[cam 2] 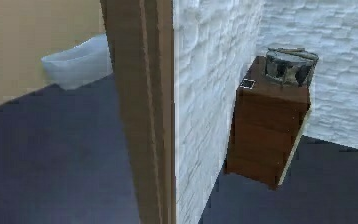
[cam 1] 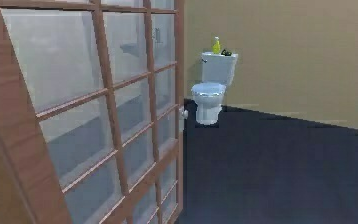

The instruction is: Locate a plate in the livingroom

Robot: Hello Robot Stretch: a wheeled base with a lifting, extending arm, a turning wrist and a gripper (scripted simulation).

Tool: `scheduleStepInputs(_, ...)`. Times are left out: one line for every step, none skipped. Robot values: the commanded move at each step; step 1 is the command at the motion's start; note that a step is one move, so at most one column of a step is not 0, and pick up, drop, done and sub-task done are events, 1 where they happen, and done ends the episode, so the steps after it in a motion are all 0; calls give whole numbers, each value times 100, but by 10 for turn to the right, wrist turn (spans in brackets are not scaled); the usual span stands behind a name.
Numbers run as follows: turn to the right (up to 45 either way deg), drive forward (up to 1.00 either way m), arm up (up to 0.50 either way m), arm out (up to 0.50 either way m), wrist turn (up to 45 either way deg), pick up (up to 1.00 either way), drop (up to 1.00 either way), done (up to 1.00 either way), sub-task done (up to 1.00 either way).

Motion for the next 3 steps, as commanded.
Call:
scheduleStepInputs(210,0,0,0,0,0,0,0,0)
scheduleStepInputs(0,45,0,0,0,0,0,0,0)
scheduleStepInputs(450,0,0,0,0,0,0,0,0)
